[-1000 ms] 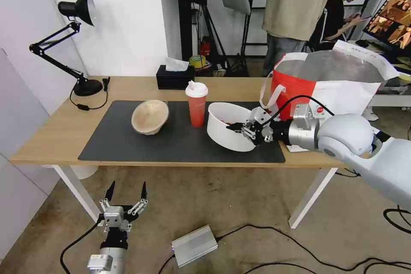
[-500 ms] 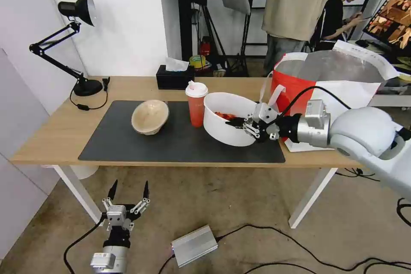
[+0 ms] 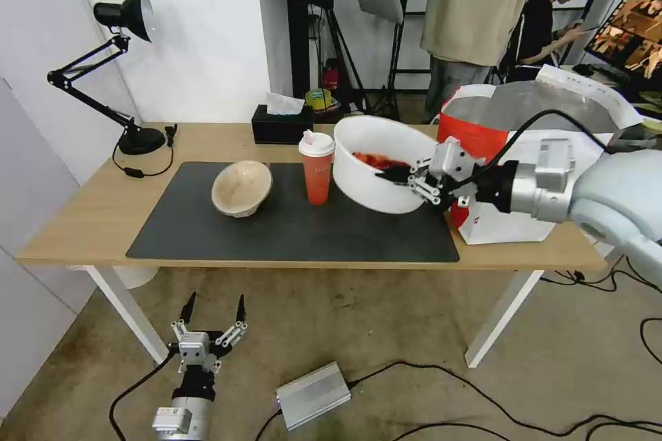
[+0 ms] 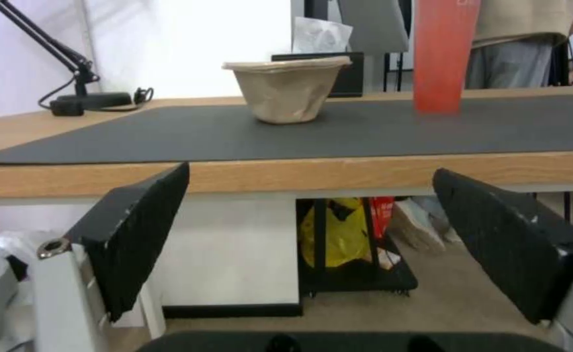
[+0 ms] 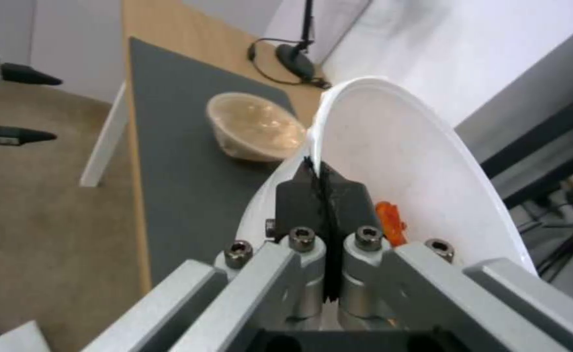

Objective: Pick up the trash from the table and place it into the takeout bag.

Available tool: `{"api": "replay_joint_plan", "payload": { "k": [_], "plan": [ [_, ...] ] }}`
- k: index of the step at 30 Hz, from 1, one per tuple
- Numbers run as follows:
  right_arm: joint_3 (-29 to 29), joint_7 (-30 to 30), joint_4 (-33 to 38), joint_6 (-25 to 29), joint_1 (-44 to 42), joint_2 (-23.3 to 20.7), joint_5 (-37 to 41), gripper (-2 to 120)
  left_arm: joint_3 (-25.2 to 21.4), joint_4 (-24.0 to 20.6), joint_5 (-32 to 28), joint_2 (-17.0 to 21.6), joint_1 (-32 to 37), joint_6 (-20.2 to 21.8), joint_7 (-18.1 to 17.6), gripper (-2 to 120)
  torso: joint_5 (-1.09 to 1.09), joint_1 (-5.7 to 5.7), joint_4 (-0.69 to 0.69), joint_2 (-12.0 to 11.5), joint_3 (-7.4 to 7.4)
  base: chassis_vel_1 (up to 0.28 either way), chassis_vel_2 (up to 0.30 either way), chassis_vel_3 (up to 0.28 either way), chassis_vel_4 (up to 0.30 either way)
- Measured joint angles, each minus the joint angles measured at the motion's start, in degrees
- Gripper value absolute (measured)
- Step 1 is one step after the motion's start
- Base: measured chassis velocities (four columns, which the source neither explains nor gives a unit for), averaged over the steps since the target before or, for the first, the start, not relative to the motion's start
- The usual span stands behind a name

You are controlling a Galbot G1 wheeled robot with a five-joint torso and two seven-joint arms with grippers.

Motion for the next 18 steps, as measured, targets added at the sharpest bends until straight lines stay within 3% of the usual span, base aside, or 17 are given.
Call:
{"api": "replay_joint_plan", "payload": {
  "k": [18],
  "plan": [
    [10.74,-0.26,-3.01,1.52,-2.43,-4.61,-0.65,0,1.51,0.88,0.34,0.94,-0.75,0.36,0.00,100,0.00,0.00,0.00,0.00,0.00,0.000,0.000,0.000,0.000]
  ]
}}
